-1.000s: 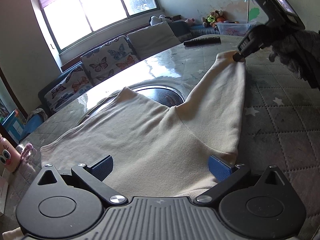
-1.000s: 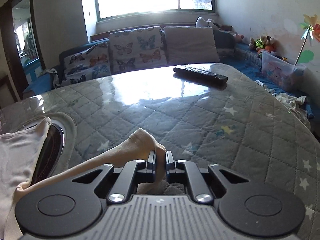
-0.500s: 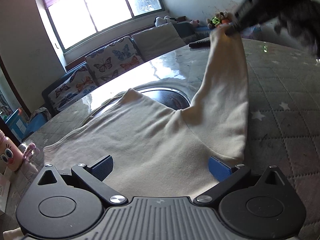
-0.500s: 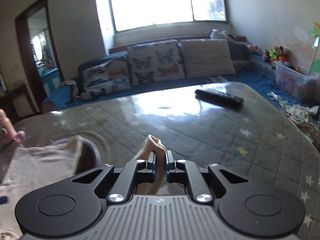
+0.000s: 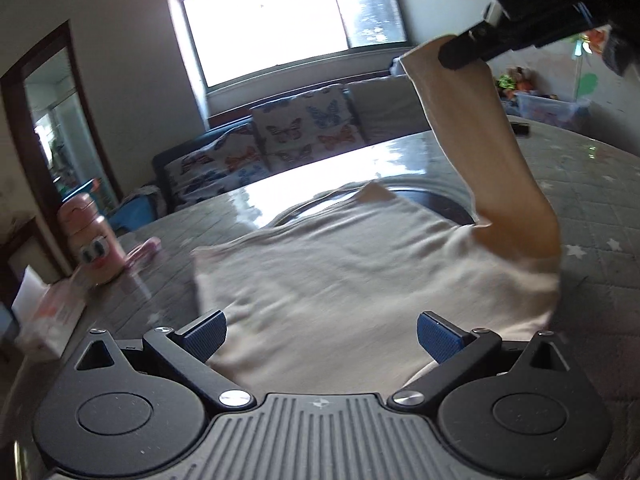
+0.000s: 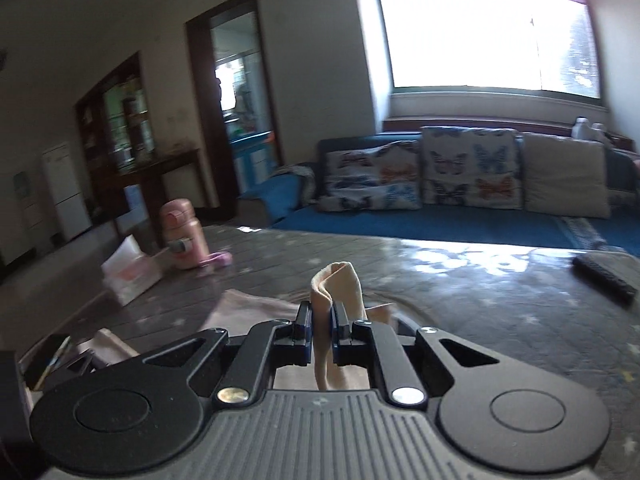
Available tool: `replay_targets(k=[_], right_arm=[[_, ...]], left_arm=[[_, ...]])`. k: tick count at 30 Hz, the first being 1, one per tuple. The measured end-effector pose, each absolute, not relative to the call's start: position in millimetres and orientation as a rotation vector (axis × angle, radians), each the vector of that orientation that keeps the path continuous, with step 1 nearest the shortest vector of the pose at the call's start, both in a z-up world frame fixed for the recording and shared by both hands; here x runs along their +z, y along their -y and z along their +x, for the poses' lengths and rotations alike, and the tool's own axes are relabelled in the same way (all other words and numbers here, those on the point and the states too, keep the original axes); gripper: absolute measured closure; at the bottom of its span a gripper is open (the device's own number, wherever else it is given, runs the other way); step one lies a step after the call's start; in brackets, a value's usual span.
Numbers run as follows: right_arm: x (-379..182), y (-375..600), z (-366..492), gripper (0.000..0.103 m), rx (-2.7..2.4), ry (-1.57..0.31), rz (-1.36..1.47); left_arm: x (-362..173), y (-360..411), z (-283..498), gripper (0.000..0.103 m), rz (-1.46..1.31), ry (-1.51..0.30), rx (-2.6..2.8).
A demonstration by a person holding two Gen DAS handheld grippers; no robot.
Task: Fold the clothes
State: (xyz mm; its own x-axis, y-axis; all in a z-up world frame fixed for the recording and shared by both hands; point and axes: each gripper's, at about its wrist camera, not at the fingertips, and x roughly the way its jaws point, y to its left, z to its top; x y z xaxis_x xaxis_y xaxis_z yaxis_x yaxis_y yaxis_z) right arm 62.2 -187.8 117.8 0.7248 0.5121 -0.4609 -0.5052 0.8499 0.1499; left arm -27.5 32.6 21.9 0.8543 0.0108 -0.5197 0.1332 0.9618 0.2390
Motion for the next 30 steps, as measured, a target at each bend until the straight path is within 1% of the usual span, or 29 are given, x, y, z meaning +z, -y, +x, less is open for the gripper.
replay_targets(k=[5, 8, 9, 10, 11, 13, 15, 17, 18, 20, 22, 24, 25, 26, 27, 28, 30], right_arm=[[97.6, 133.9, 56.4, 0.095, 0.677, -0.583, -0.048], [84.6, 114.5, 54.9, 0.092, 0.731, -0.629, -0.069], [82.3, 110.9, 54.8, 0.087, 0.745, -0.638, -0.073], [80.1, 107.6, 54.0, 0.085, 0.764, -0.647, -0.074], [78.2, 106.9, 49.6, 0.084, 0.777, -0.647, -0.079], [77.9, 110.3, 44.9, 0.083, 0.783, -0.641, -0.089], [77.7, 119.8, 41.6, 0.074, 0.775, -0.638, -0.104], [76.1, 128.9, 40.7, 0.069, 0.744, -0.634, -0.137], [73.9, 134.6, 40.4, 0.068, 0.723, -0.636, -0.151], [67.7, 146.6, 42.3, 0.067, 0.688, -0.661, -0.168], [56.5, 160.9, 45.6, 0.064, 0.643, -0.696, -0.19], [46.4, 172.7, 45.4, 0.063, 0.614, -0.721, -0.207], [40.7, 180.3, 44.2, 0.062, 0.602, -0.733, -0.218], [36.6, 185.9, 42.9, 0.059, 0.592, -0.741, -0.225], [33.9, 189.8, 41.5, 0.056, 0.584, -0.746, -0.23], [30.0, 195.1, 39.8, 0.055, 0.577, -0.753, -0.233], [21.1, 206.5, 36.2, 0.053, 0.566, -0.771, -0.233]], left_arm=[[19.9, -63.9, -42.4, 0.0, 0.23, -0.555, 0.015], [19.1, -74.2, -47.1, 0.0, 0.214, -0.562, 0.042], [18.8, -76.9, -48.3, 0.001, 0.209, -0.565, 0.049], [18.4, -77.6, -48.6, 0.001, 0.208, -0.567, 0.05], [18.1, -78.3, -49.0, 0.001, 0.207, -0.57, 0.05], [17.4, -77.1, -48.0, 0.006, 0.202, -0.574, 0.043], [16.8, -74.4, -45.9, 0.008, 0.196, -0.577, 0.029], [16.9, -68.6, -43.1, 0.009, 0.197, -0.578, 0.0], [16.8, -65.6, -41.6, 0.011, 0.197, -0.578, -0.015], [14.4, -60.1, -35.6, 0.015, 0.192, -0.59, -0.037], [11.0, -55.5, -28.6, 0.026, 0.184, -0.61, -0.052], [6.3, -53.9, -23.1, 0.034, 0.175, -0.633, -0.073], [4.1, -53.0, -21.0, 0.041, 0.171, -0.646, -0.083], [1.8, -52.3, -19.0, 0.045, 0.166, -0.659, -0.093], [-0.3, -52.3, -17.2, 0.052, 0.158, -0.673, -0.098], [-2.5, -52.3, -15.4, 0.06, 0.15, -0.687, -0.103], [-4.7, -53.0, -13.1, 0.067, 0.129, -0.703, -0.117]])
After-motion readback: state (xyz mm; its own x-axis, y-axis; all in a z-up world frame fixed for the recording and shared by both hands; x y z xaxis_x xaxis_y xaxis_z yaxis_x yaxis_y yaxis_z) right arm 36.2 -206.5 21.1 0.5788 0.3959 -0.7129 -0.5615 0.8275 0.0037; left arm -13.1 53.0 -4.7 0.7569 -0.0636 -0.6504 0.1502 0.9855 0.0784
